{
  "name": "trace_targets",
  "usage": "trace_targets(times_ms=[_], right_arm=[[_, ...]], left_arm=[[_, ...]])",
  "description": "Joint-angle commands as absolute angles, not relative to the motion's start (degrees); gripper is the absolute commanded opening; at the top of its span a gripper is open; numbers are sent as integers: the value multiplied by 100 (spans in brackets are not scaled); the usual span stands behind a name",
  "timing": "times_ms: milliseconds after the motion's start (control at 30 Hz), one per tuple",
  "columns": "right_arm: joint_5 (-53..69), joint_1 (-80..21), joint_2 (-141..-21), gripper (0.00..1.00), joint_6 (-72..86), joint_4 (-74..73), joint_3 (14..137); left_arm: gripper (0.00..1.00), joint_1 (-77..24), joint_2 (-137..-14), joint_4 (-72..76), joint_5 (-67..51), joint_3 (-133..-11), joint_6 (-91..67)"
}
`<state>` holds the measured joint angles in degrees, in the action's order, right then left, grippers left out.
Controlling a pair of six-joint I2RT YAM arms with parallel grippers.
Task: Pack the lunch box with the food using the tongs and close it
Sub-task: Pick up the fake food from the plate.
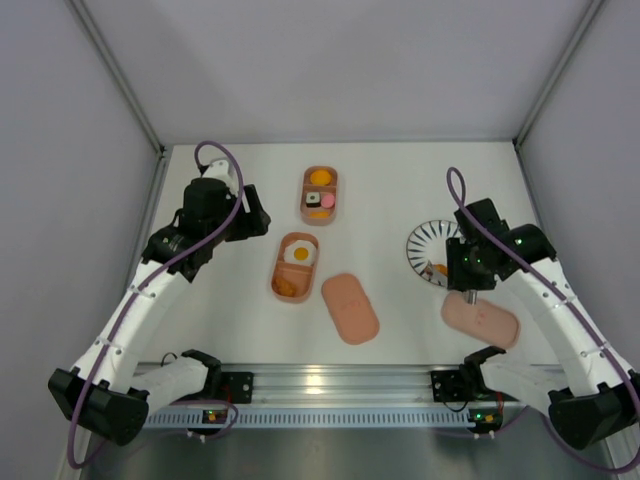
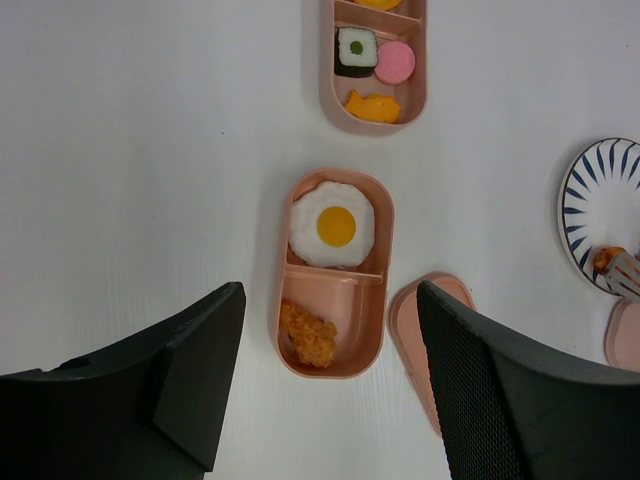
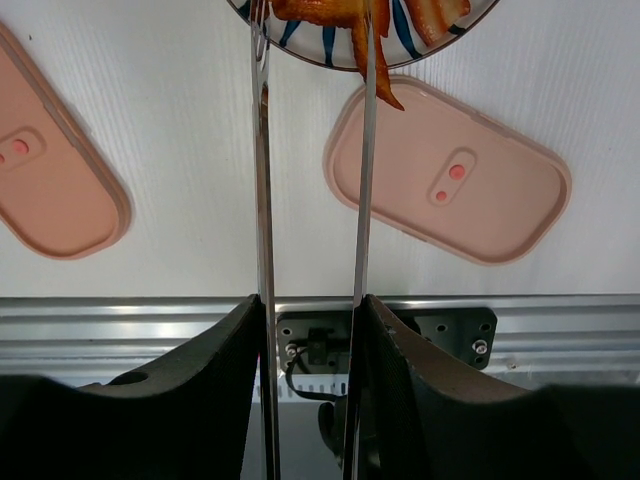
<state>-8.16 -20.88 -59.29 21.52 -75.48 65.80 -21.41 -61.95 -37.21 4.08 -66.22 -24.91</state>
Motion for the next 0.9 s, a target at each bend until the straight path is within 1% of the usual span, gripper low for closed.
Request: trace_targets(times_ms=[0, 467, 867], right_arm=[[-967, -2127, -6011, 43, 2092, -7761, 6741], [-1239, -2145, -6293, 43, 2092, -7445, 6680], [-1160, -2153, -6460, 43, 2232, -6733, 6750]], left_arm=[[75, -2092, -6047, -3428, 325, -6671, -2434], [75, -2083, -6065, -3419, 316, -6697, -2443], [75, -2083, -6108, -3401, 308, -6732, -2461]])
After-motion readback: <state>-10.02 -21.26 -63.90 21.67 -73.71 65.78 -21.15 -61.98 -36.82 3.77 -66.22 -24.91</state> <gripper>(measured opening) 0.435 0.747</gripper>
